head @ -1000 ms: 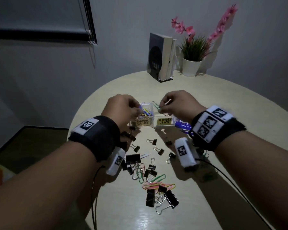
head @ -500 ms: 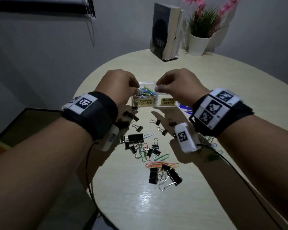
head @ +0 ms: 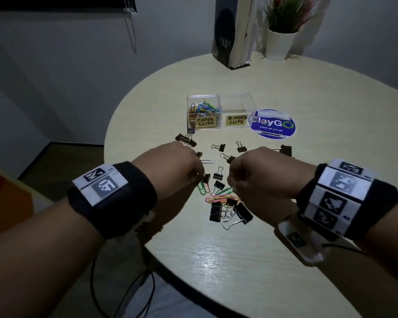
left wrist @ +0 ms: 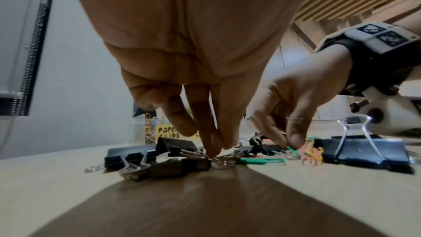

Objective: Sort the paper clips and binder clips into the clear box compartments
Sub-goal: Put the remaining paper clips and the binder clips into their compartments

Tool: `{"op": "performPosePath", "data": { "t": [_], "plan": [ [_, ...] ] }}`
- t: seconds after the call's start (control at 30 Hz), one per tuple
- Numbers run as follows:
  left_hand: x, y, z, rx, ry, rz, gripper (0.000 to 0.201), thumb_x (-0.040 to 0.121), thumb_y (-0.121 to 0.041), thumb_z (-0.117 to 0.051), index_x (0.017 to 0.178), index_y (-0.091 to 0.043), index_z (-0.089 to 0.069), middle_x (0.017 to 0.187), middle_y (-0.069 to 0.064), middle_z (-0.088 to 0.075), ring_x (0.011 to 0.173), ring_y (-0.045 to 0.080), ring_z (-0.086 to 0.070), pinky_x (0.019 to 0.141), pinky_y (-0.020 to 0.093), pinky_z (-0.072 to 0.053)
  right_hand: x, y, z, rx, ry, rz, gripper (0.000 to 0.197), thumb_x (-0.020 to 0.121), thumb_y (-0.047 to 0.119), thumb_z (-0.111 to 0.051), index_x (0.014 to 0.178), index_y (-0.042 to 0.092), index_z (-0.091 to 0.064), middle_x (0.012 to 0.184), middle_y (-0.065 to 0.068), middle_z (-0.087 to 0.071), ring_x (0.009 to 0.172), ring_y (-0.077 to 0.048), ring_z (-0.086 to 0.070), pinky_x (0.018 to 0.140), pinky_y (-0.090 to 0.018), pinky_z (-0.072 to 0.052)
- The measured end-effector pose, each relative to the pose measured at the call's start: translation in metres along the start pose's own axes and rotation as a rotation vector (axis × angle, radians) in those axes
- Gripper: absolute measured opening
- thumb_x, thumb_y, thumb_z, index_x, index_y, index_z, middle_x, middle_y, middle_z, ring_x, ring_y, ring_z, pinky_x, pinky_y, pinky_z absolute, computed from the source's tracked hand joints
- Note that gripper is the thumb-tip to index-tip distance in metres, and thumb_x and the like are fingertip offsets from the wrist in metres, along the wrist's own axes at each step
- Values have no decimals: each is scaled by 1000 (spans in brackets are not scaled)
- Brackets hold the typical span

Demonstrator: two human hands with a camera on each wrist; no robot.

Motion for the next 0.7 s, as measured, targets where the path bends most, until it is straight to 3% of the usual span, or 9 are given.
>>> {"op": "performPosePath", "data": {
  "t": [0.07, 0.13, 0.2, 0.33, 0.43, 0.57, 0.7],
  "plan": [
    [-2, 9, 4, -93, -48, 56, 28, 86, -28, -63, 111, -37, -70, 103, -11, -69, 101, 16, -58, 80, 33, -51, -1, -3, 2, -47, -21, -3, 12, 82, 27, -64, 70, 28, -61, 75, 8, -68, 76, -17, -64, 73, -30, -53],
    [-3, 11, 8, -125, -80, 60, 25, 86, -30, -64, 110, -36, -70, 101, -11, -68, 103, 15, -56, 81, 32, -49, -2, -3, 3, -37, 1, -11, 4, 78, 24, -66, 79, 27, -65, 84, 8, -70, 81, -15, -64, 76, -33, -55],
    [-1, 3, 10, -47, -73, 0, 23, 86, -35, -64, 107, -36, -71, 99, -11, -64, 104, 15, -53, 80, 32, -49, -1, -2, 1, -6, 31, -25, 14, 73, 27, -69, 86, 28, -67, 86, 10, -68, 82, -11, -63, 74, -32, -55],
    [4, -10, 2, 120, 33, -82, 26, 86, -40, -63, 112, -37, -68, 105, -12, -61, 105, 17, -48, 84, 36, -48, 1, 3, -4, -15, 52, -1, 4, 73, 25, -68, 76, 23, -66, 76, 7, -66, 73, -11, -61, 66, -28, -51],
    [8, -11, -2, 115, 46, -100, 24, 86, -45, -65, 108, -36, -69, 104, -13, -60, 103, 16, -47, 84, 35, -47, 0, 1, -5, -61, 78, -16, 9, 79, 25, -65, 70, 23, -62, 69, 7, -63, 64, -8, -56, 54, -20, -39],
    [11, -4, -3, 37, 42, -77, 15, 84, -35, -68, 98, -29, -71, 101, -9, -62, 102, 17, -51, 84, 34, -46, -4, -6, 3, 10, 56, -43, 9, 74, 13, -63, 77, 22, -64, 77, 8, -67, 75, -12, -62, 64, -25, -48],
    [12, 11, 7, -85, -20, 22, 13, 84, -20, -67, 93, -26, -74, 96, -5, -64, 99, 20, -54, 81, 36, -48, -7, -6, 11, 78, 49, -5, 15, 79, 13, -67, 80, 29, -69, 80, 12, -71, 77, -3, -64, 63, -16, -45]
  ]
}}
Point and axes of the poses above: each hand's wrist, its own x-axis towards the middle knuckle, its own z-axis out of the back of the hand, y = z × x, the point moved 8 cm from there along x, towards the middle knuckle
